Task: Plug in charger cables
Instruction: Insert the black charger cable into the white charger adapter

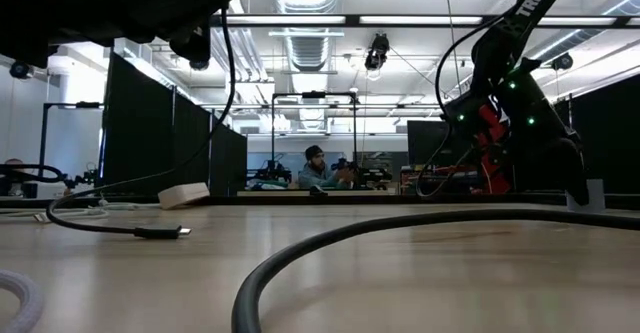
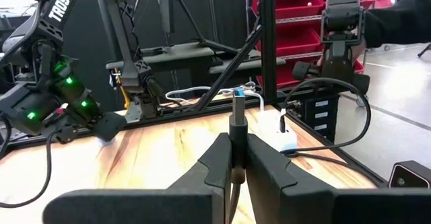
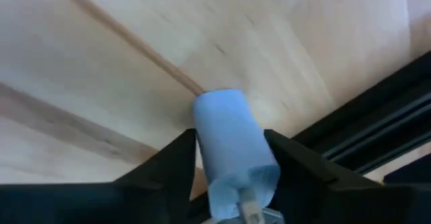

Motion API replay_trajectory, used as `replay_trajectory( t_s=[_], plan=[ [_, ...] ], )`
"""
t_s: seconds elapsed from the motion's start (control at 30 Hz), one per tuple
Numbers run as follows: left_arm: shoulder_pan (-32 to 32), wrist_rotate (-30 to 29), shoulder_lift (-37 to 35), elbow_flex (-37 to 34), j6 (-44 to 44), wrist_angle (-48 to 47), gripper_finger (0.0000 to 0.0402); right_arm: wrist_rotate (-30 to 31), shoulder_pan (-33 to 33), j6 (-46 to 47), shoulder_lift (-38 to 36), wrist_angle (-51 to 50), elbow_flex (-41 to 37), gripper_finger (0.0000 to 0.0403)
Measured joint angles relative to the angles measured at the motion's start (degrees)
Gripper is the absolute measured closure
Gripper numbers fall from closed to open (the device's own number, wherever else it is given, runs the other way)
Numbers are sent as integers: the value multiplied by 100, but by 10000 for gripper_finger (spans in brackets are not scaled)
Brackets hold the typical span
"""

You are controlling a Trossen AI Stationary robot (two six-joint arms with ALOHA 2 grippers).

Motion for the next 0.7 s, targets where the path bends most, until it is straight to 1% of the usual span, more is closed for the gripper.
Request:
replay_trajectory(
  t_s=[0.03,0.13,0.2,0.27,0.33,0.37,0.43,0.53,0.7],
  plan=[
    [0,0,0,0,0,-4,383,-52,0,37,-3,-7,0,289],
    [0,0,0,0,-2,-8,383,-281,81,160,-25,-29,1,288],
    [0,-3,0,0,-29,-37,383,-611,254,267,-85,-154,65,288],
    [9,-242,2,0,-134,-65,383,-737,559,442,-236,-361,196,288],
    [37,-565,2,2,-292,-192,383,-741,950,600,-466,-474,374,288],
    [73,-625,2,2,-386,-315,383,-731,1167,693,-594,-480,481,288],
    [200,-438,2,13,-662,-640,383,-740,1649,858,-875,-406,719,288],
    [453,-172,2,194,-1267,-1376,383,-715,2455,875,-1310,31,1079,288],
    [714,-128,4,628,-2042,-2831,383,-753,3846,194,-1906,1759,1351,288]
  ],
)
